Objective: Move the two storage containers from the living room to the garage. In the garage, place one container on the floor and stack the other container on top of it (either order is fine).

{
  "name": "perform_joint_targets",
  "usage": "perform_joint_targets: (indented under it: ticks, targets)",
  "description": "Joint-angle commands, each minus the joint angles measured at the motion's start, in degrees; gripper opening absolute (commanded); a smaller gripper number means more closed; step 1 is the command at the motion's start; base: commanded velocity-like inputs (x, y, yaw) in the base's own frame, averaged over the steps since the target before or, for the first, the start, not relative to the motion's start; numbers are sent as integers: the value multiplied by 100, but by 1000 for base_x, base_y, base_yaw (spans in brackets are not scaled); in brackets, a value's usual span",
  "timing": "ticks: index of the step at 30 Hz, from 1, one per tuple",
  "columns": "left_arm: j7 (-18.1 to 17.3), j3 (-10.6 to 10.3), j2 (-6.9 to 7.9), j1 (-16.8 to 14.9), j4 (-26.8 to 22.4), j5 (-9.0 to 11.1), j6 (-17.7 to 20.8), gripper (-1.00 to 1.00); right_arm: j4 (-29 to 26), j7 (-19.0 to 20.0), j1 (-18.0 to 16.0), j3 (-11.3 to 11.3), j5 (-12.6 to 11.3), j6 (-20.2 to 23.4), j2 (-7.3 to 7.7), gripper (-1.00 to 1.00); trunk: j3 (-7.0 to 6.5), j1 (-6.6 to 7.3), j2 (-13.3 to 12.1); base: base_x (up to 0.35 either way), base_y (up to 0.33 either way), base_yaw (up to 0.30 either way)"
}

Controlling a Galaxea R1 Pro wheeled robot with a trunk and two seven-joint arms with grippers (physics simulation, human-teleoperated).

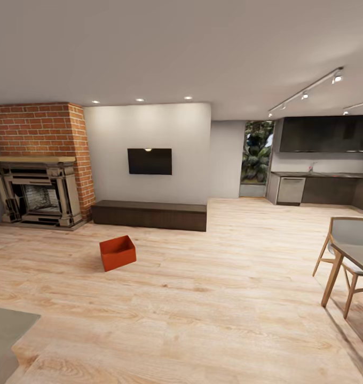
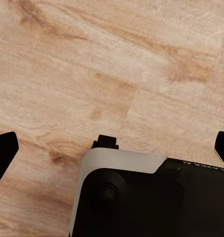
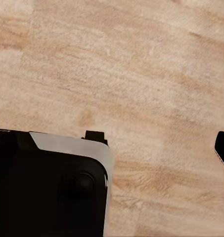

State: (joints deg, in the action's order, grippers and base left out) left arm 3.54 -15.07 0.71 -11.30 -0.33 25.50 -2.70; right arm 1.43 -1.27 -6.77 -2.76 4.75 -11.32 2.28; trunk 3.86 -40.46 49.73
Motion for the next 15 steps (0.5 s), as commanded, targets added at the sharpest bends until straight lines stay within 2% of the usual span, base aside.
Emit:
perform_joint_targets:
  ticks: [1, 15]
  targets:
    - [15, -49, 1, -3, -1, 43, -12, 100, 15, -13, -8, -23, 44, -26, 1, 100, 9, -5, 6, 324, 0, 0]
    - [15, -49, -1, -3, 0, 43, -7, 100, 15, -13, -8, -30, 54, -19, -11, 100, 9, -5, 6, 324, 0, 0]
